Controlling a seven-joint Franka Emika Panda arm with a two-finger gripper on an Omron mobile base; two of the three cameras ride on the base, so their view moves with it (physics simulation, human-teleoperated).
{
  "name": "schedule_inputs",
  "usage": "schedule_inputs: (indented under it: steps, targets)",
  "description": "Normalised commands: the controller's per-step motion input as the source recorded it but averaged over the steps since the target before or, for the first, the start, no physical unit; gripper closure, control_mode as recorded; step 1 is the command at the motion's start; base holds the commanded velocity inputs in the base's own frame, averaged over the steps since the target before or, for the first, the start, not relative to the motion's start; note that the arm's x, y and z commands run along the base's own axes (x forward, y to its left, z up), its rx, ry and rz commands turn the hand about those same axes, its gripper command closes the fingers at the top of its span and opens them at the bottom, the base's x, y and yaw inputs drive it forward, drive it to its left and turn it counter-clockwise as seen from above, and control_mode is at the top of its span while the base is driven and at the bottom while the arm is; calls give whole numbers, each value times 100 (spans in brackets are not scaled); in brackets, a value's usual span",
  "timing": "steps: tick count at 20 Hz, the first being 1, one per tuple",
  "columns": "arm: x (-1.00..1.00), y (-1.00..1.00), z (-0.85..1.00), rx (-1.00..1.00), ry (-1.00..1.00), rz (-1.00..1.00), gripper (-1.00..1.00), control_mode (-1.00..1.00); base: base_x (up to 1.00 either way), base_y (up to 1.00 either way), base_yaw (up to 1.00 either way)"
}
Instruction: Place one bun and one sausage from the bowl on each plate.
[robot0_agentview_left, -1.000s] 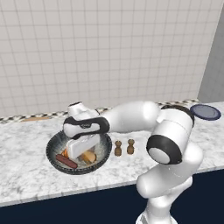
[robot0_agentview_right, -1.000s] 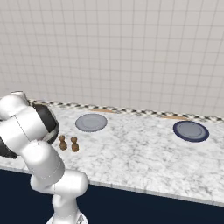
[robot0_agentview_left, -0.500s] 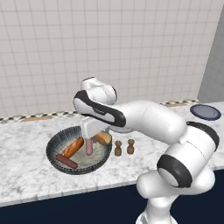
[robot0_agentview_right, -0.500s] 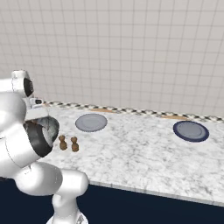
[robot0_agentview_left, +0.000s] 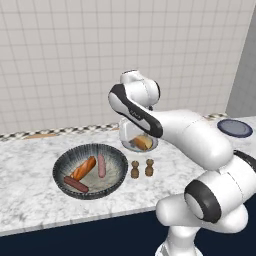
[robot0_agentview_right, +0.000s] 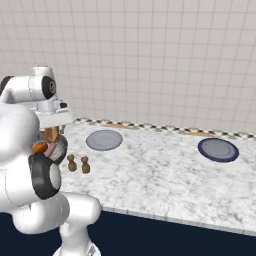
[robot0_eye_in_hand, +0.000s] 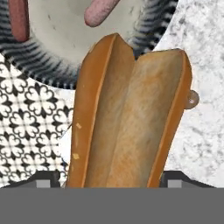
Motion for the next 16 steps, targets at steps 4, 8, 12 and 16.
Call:
schedule_inputs:
  steps: [4, 8, 12, 16]
  targets:
    - [100, -100, -32, 21, 0, 0, 100, -100, 0, 0, 0]
    - [100, -93, -13, 23, 0, 0, 100, -100, 0, 0, 0]
    - [100, -38, -29, 16, 1, 0, 100, -100, 0, 0, 0]
    - [83, 1, -42, 4, 0, 0, 100, -100, 0, 0, 0]
